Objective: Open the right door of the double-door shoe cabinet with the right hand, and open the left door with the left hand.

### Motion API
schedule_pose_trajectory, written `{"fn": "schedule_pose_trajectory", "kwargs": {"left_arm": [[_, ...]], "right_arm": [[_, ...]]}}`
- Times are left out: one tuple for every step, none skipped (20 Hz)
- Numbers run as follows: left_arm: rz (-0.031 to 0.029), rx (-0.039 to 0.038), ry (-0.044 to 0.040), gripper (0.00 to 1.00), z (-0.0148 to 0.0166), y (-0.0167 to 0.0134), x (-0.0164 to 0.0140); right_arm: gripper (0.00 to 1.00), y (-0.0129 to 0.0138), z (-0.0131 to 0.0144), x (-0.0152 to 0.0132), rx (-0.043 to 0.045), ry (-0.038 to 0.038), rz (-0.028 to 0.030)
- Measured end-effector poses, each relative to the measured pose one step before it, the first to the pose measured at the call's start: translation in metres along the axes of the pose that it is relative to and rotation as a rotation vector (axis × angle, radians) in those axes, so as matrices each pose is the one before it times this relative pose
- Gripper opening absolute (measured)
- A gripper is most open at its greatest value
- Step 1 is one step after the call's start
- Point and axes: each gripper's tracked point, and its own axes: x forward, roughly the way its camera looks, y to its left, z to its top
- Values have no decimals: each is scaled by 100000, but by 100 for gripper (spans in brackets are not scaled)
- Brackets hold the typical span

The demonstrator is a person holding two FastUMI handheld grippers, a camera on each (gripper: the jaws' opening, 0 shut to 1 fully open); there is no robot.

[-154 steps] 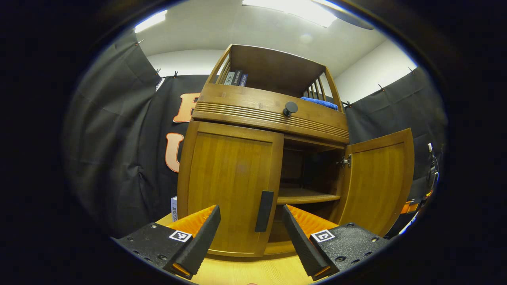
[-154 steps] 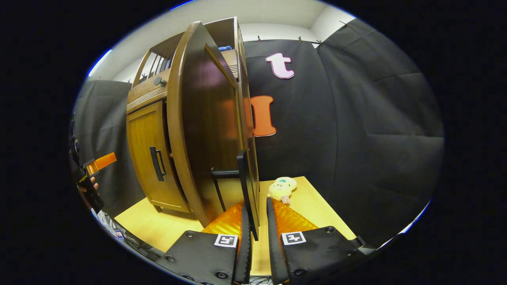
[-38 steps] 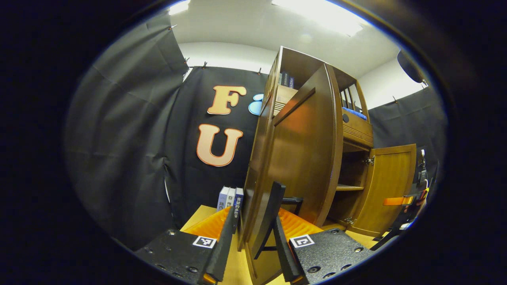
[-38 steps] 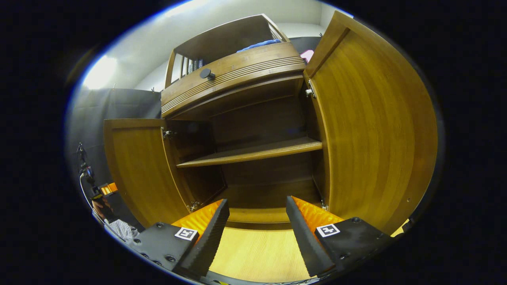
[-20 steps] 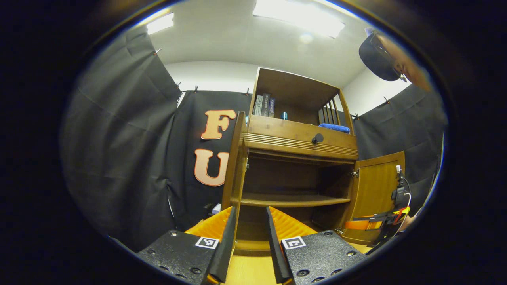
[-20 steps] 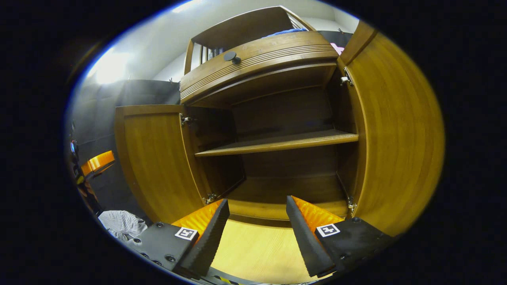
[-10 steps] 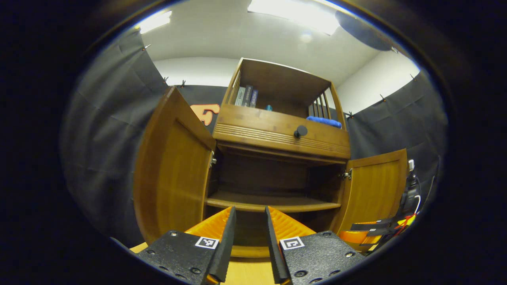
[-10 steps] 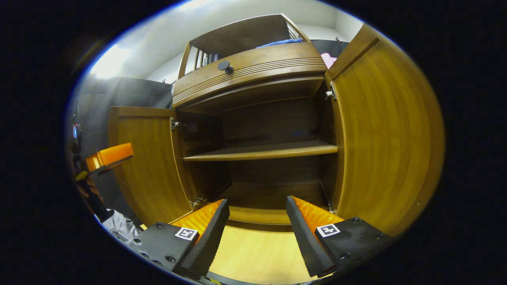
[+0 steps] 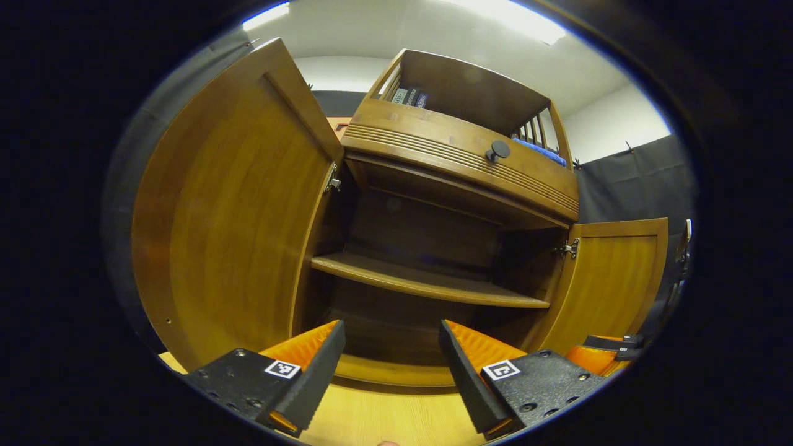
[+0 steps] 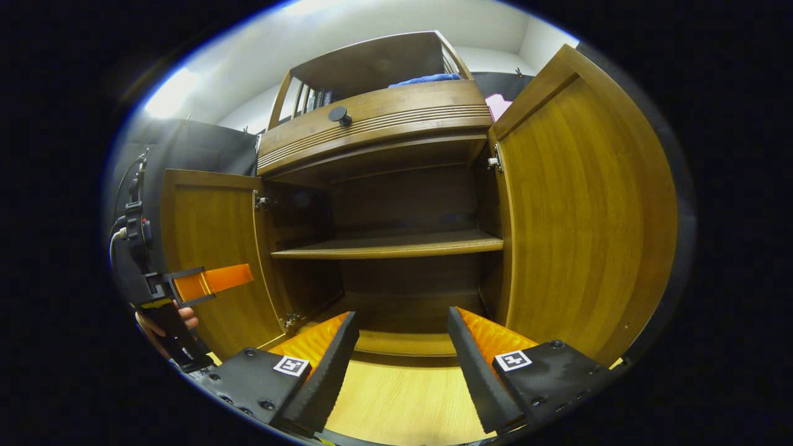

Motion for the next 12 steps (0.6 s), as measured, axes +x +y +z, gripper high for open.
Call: {"fn": "schedule_pose_trajectory", "kwargs": {"left_arm": [[-196,616,-504,92,153,-26,-8],[-297,1062,-852,94,181,-71,-154],[176,1622,-1044,94,275,94,-50],[547,1779,-847,94,179,146,-59],[60,1389,-649,91,234,6,-111],[-98,935,-290,91,77,-43,-47],[-127,116,-271,91,131,38,-19],[-217,-409,-65,91,33,33,6],[-10,-600,60,92,-28,62,19],[-21,-321,66,92,48,71,-13],[-94,156,17,92,36,23,-27],[-179,586,32,92,88,16,-8]], "right_arm": [[94,-149,52,106,50,-90,-725],[94,-121,-36,102,286,125,-593],[94,-46,-50,91,388,370,-439],[94,83,-15,123,377,293,-2],[94,91,109,155,332,-75,28],[94,144,228,54,307,-660,199],[94,188,233,165,293,-734,291],[87,151,128,90,258,-391,369],[87,203,-77,75,152,-11,258],[87,112,-31,124,2,64,186],[87,56,-43,19,-68,106,54],[87,72,-82,130,-28,165,88]]}}
